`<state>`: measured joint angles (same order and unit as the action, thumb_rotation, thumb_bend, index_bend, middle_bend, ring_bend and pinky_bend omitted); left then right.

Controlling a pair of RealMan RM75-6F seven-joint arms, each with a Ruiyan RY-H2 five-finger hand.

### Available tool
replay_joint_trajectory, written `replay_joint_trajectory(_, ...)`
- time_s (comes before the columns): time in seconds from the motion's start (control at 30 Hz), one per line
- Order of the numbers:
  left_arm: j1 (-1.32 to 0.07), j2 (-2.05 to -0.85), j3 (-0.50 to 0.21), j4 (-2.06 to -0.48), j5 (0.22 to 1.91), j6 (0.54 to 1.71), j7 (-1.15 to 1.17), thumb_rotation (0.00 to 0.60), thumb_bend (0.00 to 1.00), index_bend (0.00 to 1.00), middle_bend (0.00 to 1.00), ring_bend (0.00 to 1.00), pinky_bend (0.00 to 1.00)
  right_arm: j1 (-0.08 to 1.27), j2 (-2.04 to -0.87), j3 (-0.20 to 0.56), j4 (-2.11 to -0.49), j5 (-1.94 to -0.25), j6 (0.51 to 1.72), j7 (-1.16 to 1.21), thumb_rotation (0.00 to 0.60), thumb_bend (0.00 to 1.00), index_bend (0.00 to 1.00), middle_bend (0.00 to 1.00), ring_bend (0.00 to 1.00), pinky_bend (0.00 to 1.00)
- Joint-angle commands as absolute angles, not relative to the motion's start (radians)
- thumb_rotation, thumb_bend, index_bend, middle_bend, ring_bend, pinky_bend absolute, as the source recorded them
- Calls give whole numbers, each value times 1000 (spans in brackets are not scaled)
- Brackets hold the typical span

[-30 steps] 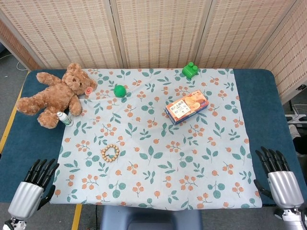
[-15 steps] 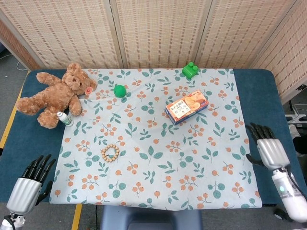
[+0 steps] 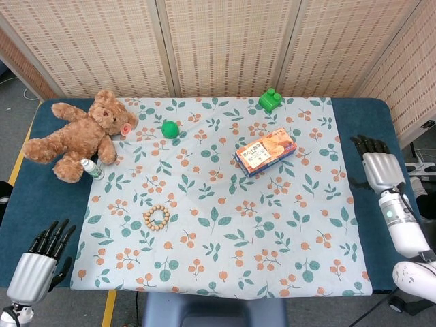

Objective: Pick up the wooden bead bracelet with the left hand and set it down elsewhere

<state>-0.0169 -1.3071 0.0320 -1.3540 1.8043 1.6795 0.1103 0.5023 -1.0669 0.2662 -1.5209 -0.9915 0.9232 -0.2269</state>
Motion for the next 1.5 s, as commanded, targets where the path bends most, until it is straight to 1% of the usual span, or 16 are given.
replay_joint_trajectory(0.03, -19, -1306, 33, -1354, 1801, 1679, 110, 600, 516, 0, 0, 0, 217, 481, -1088, 243, -1510, -1024, 992, -251, 600, 204, 0, 0, 0, 0)
replay_joint_trajectory(0.2, -23, -1308, 38, -1357, 1801, 1673, 115, 600, 514, 0, 0, 0, 213, 486, -1092, 238, -1492, -1017, 979, -229, 600, 204, 0, 0, 0, 0)
replay_joint_trajectory(0.3, -26, -1308, 39, -1359, 1797, 1670, 119, 600, 514, 0, 0, 0, 213, 474, -1086, 229, -1505, -1043, 1005, -219, 600, 203, 0, 0, 0, 0)
replay_joint_trajectory(0.43, -28, -1307, 39, -1360, 1786, 1665, 119, 600, 514, 0, 0, 0, 213, 429, -1079, 203, -1541, -1117, 1099, -209, 600, 204, 0, 0, 0, 0)
replay_joint_trajectory(0.5, -28, -1306, 39, -1360, 1784, 1664, 118, 600, 514, 0, 0, 0, 213, 414, -1080, 195, -1547, -1137, 1130, -210, 600, 204, 0, 0, 0, 0)
replay_joint_trajectory(0.57, -28, -1306, 40, -1360, 1784, 1664, 118, 600, 514, 0, 0, 0, 213, 411, -1081, 193, -1548, -1141, 1137, -211, 600, 204, 0, 0, 0, 0)
replay_joint_trajectory(0.63, -28, -1305, 41, -1360, 1784, 1664, 118, 600, 514, 0, 0, 0, 213, 391, -1083, 181, -1557, -1165, 1174, -214, 600, 203, 0, 0, 0, 0)
replay_joint_trajectory(0.7, -30, -1304, 43, -1361, 1785, 1662, 119, 600, 514, 0, 0, 0, 213, 335, -1088, 138, -1591, -1214, 1250, -218, 600, 203, 0, 0, 0, 0)
replay_joint_trajectory(0.93, -23, -1302, 45, -1353, 1745, 1637, 138, 600, 515, 0, 0, 0, 214, 221, -1121, 57, -1640, -1352, 1433, -243, 600, 203, 0, 0, 0, 0)
replay_joint_trajectory(1.03, -24, -1298, 35, -1360, 1731, 1638, 156, 600, 514, 0, 0, 0, 214, 173, -1123, 30, -1667, -1399, 1499, -230, 600, 203, 0, 0, 0, 0)
replay_joint_trajectory(1.23, -42, -1316, 17, -1351, 1684, 1583, 201, 600, 512, 0, 0, 0, 216, 86, -1080, -34, -1743, -1512, 1607, -237, 600, 203, 0, 0, 0, 0)
replay_joint_trajectory(1.37, -58, -1316, 25, -1355, 1671, 1535, 201, 600, 515, 0, 0, 0, 218, 40, -1052, -48, -1780, -1553, 1669, -252, 600, 203, 0, 0, 0, 0)
replay_joint_trajectory(1.5, -63, -1305, 30, -1364, 1682, 1542, 191, 600, 515, 0, 0, 0, 219, 10, -1039, -58, -1791, -1570, 1686, -243, 600, 203, 0, 0, 0, 0)
